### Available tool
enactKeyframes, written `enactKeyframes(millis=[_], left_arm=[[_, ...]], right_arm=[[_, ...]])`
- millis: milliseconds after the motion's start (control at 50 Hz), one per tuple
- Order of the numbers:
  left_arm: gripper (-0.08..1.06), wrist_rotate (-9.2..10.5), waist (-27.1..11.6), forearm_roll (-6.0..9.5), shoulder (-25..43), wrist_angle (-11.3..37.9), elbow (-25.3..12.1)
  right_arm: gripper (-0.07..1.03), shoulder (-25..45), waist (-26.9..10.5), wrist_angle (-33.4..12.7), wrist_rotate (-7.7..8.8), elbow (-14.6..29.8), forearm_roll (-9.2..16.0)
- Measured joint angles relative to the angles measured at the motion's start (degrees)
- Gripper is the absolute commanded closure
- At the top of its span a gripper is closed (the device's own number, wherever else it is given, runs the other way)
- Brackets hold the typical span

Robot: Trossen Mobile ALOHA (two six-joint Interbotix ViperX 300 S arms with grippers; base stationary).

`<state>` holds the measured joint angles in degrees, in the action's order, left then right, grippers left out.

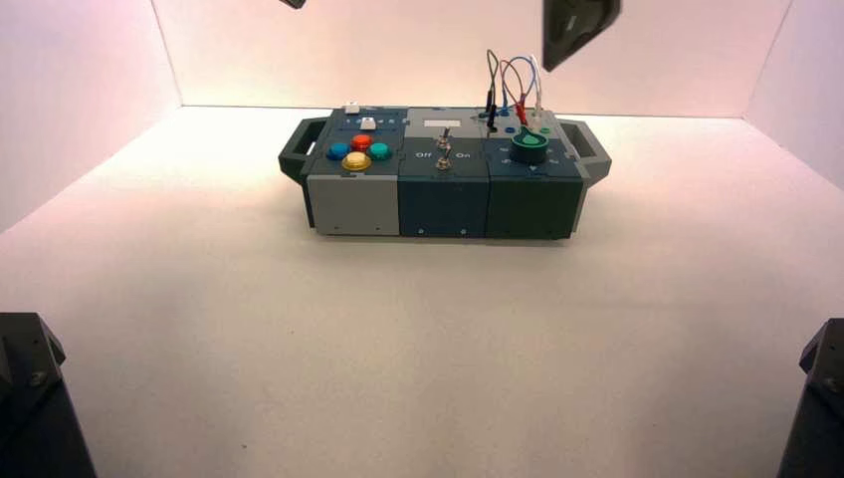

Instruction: Turn the knob to position 1.

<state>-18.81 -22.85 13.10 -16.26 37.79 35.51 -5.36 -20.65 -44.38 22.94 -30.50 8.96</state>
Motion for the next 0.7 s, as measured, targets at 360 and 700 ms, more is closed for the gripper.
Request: enactKeyframes(millis=[360, 700], left_arm=[[1.0, 2.72, 3.8, 0.0, -0.6, -7.7, 2.4], [1.0, 6.42, 9.5, 0.0, -6.4, -26.5, 10.4]], right_arm=[[0.98, -16.9, 9.6, 11.6, -4.48, -14.8, 0.3], [0.98, -31.2, 13.7, 29.9, -5.36, -23.6, 0.2]])
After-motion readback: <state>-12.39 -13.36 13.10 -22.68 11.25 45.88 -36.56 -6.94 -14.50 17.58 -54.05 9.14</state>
